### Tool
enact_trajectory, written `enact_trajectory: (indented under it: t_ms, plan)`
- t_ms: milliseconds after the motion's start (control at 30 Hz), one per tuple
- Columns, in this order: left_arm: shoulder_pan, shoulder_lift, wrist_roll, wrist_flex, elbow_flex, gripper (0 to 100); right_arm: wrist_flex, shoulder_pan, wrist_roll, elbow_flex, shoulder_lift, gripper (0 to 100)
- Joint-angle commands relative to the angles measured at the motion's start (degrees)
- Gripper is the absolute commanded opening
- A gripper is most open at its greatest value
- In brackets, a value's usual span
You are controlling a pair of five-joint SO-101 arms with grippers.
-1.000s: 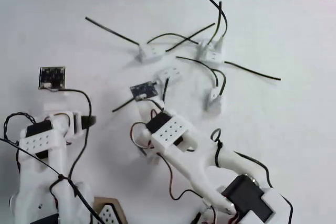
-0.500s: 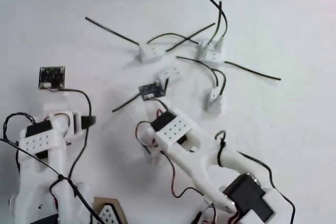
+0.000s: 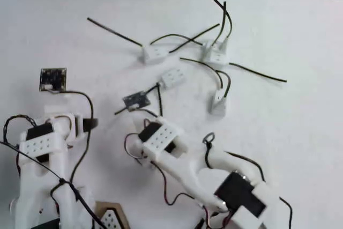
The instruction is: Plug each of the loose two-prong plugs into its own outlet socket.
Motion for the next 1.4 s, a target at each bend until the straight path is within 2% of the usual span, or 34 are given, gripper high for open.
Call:
enact_trajectory:
  t_ms: [0,200,367,500,600,700,800,933,1000,1133,1367]
  plan:
    - [-0.57,-1.45,0.09,-1.05,0.0,36,-0.4,-1.19,-0.53,0.18,0.84,17.3]
    - [-0.57,-1.45,0.09,-1.05,0.0,36,-0.13,-1.01,2.11,-0.44,0.84,0.9]
    - [-0.57,-1.45,0.09,-1.05,0.0,36,1.89,2.95,5.89,-2.81,0.4,1.7]
    - [-0.57,-1.45,0.09,-1.05,0.0,36,4.44,9.27,15.21,-4.57,-2.86,1.7]
    - [-0.57,-1.45,0.09,-1.05,0.0,36,4.09,14.37,25.14,-4.66,-7.25,1.7]
    - [-0.57,-1.45,0.09,-1.05,0.0,36,1.01,18.59,35.34,-4.57,-11.38,1.7]
    - [-0.57,-1.45,0.09,-1.05,0.0,36,-1.98,20.62,40.97,-4.4,-12.62,2.1]
    - [-0.57,-1.45,0.09,-1.05,0.0,36,-1.01,20.44,41.05,-4.31,-12.26,13.6]
    - [-0.57,-1.45,0.09,-1.05,0.0,36,1.8,20.44,41.23,-4.75,-12.88,16.3]
    - [-0.57,-1.45,0.09,-1.05,0.0,36,6.55,18.68,41.49,-5.01,-16.4,13.4]
    - [-0.57,-1.45,0.09,-1.05,0.0,36,5.76,17.71,41.67,-4.92,-18.33,1.8]
